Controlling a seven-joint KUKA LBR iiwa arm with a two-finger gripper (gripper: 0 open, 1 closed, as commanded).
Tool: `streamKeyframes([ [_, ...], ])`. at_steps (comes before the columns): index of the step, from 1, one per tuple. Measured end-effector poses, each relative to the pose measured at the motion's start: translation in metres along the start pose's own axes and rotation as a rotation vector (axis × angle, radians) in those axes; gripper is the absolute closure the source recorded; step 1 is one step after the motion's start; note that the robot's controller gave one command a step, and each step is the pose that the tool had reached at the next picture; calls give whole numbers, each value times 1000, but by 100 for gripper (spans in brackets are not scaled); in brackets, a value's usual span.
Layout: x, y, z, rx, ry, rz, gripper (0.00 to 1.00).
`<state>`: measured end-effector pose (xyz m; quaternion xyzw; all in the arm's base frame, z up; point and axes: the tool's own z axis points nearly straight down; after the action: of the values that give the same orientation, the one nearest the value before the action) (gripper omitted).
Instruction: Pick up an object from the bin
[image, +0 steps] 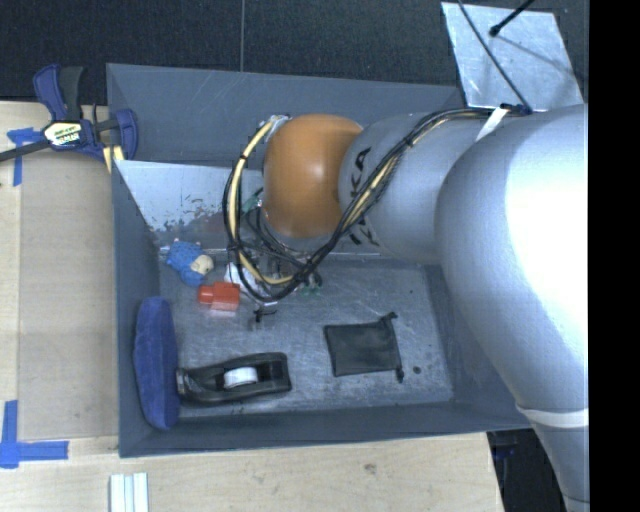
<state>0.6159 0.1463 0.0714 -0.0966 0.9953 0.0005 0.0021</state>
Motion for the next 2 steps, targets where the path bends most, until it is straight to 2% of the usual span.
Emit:
streamKeyframes([
  [1,-1,0,-1,0,-3,0,100],
  [2,0,0,0,0,0,0,0],
])
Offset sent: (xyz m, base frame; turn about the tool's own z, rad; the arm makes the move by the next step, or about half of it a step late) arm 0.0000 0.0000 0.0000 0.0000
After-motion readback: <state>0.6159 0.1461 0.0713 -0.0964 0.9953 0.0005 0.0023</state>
